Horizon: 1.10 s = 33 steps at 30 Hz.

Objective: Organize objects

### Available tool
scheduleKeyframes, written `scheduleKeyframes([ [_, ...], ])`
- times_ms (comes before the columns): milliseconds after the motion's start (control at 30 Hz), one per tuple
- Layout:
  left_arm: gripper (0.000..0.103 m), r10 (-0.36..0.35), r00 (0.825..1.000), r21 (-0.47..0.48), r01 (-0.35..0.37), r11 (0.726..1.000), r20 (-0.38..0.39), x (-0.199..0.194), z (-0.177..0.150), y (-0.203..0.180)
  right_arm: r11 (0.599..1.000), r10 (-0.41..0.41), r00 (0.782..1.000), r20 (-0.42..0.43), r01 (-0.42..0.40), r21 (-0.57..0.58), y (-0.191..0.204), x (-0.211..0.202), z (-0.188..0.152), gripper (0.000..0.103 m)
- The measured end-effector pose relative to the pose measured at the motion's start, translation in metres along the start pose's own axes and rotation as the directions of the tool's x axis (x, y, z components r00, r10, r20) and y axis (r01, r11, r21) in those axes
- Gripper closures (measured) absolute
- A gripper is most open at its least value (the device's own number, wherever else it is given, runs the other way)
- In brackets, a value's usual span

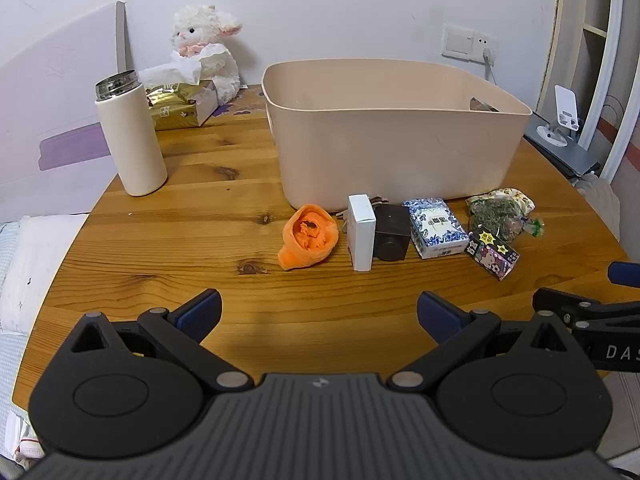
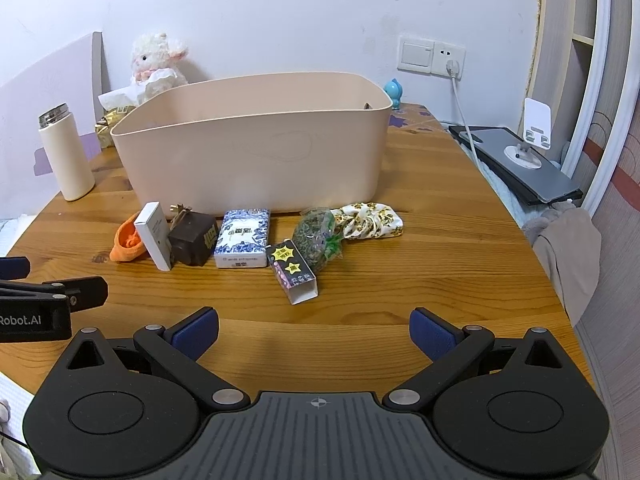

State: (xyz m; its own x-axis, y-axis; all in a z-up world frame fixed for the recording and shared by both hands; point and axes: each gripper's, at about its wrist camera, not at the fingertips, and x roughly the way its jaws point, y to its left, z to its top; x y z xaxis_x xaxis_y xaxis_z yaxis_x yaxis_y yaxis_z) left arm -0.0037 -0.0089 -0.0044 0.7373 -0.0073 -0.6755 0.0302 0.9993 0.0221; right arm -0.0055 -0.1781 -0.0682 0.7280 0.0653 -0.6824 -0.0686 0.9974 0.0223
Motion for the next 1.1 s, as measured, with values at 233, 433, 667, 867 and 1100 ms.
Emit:
scheduleKeyframes([
  [233, 0.000, 0.000, 1.000, 0.005, 0.000, 1.000, -0.001, 0.0004, -0.0004, -0.0016, 1.000, 0.000, 1.000, -0.002, 0.000, 0.002, -0.0006, 0.0003, -0.0007, 0.000],
  [433, 0.000, -0.001, 1.000, 0.005, 0.001, 1.000, -0.001, 0.0004, -0.0006, -0.0018, 1.000, -0.004, 1.000, 0.003, 0.004, 0.001, -0.0011, -0.0001, 0.0000, 0.000],
  [667, 0.000, -0.001, 1.000, 0.005, 0.001, 1.000, -0.004, 0.0005, -0.0016, -0.0050, 1.000, -0.004, 1.000, 0.003, 0.004, 0.004, -0.0020, 0.0004, 0.0002, 0.000],
  [867, 0.000, -0.001, 1.000, 0.004, 0.001, 1.000, -0.005, 0.0006, -0.0016, -0.0048, 1.000, -0.004, 1.000, 0.002, 0.004, 0.004, -0.0022, 0.0006, -0.0002, 0.000],
  [1100, 0.000, 0.001, 1.000, 0.004, -0.001, 1.000, -0.004, 0.0008, -0.0017, -0.0047, 1.000, -0.004, 1.000, 0.002, 0.004, 0.005, -0.0024, 0.0011, 0.0000, 0.000],
])
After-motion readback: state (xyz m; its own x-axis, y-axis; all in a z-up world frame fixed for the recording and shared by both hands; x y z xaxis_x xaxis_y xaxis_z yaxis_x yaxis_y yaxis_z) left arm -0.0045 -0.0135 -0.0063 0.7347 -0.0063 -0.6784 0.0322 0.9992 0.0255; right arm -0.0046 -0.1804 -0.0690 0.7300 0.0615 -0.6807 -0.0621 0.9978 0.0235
